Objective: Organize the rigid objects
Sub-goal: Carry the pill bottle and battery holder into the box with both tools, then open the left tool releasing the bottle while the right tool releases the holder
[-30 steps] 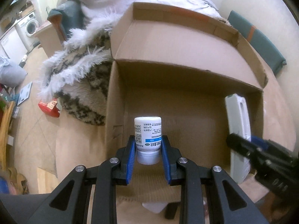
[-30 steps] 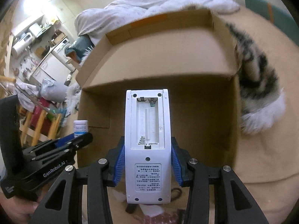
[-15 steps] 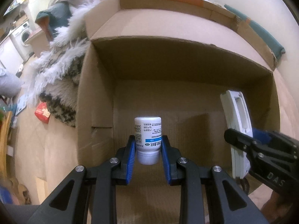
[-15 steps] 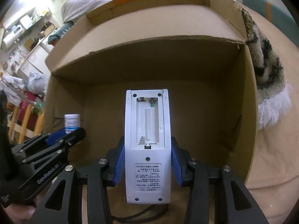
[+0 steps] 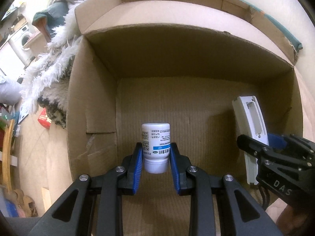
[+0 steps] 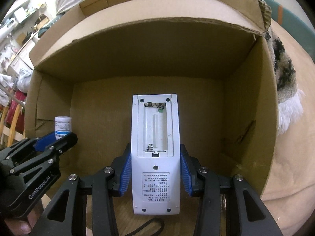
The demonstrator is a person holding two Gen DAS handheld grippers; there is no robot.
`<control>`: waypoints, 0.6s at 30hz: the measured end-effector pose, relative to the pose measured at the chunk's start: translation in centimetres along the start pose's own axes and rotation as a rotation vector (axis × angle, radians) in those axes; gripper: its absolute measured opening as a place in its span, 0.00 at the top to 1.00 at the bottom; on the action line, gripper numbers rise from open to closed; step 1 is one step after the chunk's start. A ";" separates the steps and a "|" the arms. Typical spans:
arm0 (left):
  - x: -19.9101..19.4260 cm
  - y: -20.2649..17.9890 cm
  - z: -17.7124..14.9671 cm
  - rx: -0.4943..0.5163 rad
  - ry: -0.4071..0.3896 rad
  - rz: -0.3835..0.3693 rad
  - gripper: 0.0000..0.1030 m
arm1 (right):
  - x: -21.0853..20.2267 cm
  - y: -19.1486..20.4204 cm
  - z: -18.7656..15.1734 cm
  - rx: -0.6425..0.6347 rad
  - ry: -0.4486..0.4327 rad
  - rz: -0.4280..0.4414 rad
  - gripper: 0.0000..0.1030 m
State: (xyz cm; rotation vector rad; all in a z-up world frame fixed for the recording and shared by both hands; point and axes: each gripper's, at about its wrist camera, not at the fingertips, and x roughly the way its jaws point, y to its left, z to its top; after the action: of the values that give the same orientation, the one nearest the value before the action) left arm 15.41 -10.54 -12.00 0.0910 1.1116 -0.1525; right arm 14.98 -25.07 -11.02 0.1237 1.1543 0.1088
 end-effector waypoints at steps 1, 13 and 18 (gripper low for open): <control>0.4 0.2 0.2 0.001 0.008 0.001 0.77 | 0.1 0.1 0.1 -0.002 0.000 -0.006 0.56; 1.5 -0.3 0.0 0.012 0.023 0.011 0.77 | 0.4 0.7 0.8 0.001 -0.011 -0.010 0.55; 1.2 0.1 0.4 0.026 0.045 0.012 0.70 | -0.2 0.6 1.7 0.011 -0.062 0.021 0.55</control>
State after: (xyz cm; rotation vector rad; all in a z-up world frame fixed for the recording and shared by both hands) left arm 16.32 -10.57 -12.94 0.1249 1.1538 -0.1553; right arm 16.46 -24.55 -10.07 0.1483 1.0921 0.1164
